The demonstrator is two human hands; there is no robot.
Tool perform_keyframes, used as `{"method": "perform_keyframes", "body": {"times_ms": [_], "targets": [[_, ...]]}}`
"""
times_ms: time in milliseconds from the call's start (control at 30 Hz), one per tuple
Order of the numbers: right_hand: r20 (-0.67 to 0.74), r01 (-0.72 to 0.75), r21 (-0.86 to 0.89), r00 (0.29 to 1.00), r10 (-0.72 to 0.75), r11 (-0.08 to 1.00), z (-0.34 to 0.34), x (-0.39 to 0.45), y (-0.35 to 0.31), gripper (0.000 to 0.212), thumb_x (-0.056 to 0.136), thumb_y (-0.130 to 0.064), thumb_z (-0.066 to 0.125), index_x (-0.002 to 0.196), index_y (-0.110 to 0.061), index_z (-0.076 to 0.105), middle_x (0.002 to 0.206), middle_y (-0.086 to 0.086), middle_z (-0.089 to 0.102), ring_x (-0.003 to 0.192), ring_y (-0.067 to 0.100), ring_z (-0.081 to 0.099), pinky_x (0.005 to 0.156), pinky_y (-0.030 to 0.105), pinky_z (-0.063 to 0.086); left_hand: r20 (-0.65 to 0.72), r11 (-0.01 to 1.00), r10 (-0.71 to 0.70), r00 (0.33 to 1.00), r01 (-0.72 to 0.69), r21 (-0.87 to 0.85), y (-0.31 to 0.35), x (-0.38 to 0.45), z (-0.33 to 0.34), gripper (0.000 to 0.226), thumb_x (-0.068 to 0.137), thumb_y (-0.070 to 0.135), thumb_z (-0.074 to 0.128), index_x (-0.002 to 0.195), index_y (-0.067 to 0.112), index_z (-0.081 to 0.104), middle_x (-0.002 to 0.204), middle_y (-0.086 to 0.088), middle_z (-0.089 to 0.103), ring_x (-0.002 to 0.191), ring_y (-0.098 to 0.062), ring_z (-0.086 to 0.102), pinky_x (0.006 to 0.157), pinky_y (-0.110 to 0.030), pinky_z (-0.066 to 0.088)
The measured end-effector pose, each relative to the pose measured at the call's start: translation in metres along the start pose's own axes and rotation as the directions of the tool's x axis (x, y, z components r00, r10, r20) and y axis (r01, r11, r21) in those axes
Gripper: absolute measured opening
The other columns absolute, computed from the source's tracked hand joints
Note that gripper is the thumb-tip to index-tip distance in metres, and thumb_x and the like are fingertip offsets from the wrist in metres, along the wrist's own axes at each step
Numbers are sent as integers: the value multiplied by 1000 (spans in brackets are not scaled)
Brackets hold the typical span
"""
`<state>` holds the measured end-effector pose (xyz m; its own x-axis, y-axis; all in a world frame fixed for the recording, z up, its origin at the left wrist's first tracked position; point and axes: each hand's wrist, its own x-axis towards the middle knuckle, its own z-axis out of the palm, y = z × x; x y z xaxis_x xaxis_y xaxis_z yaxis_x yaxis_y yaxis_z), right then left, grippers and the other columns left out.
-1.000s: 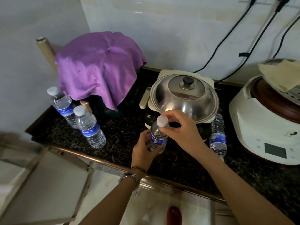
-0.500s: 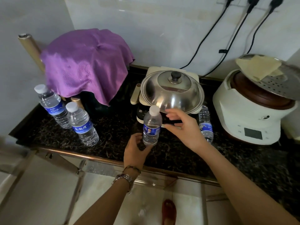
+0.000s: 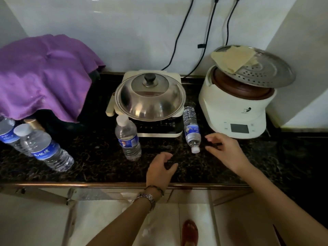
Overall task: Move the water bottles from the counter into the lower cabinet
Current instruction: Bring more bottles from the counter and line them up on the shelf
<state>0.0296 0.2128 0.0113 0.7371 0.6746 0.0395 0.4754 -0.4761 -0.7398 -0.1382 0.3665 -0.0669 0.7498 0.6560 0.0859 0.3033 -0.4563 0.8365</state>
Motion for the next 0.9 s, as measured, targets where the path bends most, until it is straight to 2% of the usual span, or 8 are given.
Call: {"method": "perform_keyframes", "body": {"times_ms": [133,267,467,733,800,900], "targets": [[18,46,-141,999,-44,989,-23,11,34,35,80,-15,74,112,-21,64,105,-4,65,100,12,60,88,33,52,29,998,4,1000,-5,65,23,17,37,29,78,29,71,104,19,59,103,5,61,96,-8,56,82,-25,48],[69,104,-256,994,-89,961,-36,21,60,35,82,-19,72,116,-22,62,109,-5,64,101,11,60,85,29,51,24,992,-62,998,59,107,37,35,70,30,77,31,70,102,20,58,102,4,60,96,-12,57,79,-33,51],[126,149,-238,985,-122,960,-41,37,84,37,83,-20,71,118,-23,61,112,-5,63,102,11,59,87,36,53,17,974,-111,994,106,202,39,53,99,34,76,34,70,102,17,55,100,-1,57,90,-19,57,69,-31,47],[145,183,-215,977,-154,959,-45,50,91,36,83,-19,71,117,-22,62,110,-4,63,101,10,58,86,31,52,-45,954,-97,994,105,281,35,55,112,36,73,38,72,92,16,50,91,1,57,80,-17,55,61,-33,47],[148,183,-206,977,-154,961,-45,50,92,35,83,-18,71,117,-21,62,109,-4,63,101,9,58,86,28,50,-48,943,-99,994,109,314,35,57,113,38,73,39,72,92,16,49,90,1,57,78,-17,55,60,-30,43],[158,172,-202,977,-142,964,-45,49,92,36,83,-17,71,118,-21,62,111,-3,62,102,10,58,86,31,52,-38,929,-64,997,73,363,36,59,115,34,76,35,69,94,12,51,88,-3,58,78,-20,57,58,-27,36]]}}
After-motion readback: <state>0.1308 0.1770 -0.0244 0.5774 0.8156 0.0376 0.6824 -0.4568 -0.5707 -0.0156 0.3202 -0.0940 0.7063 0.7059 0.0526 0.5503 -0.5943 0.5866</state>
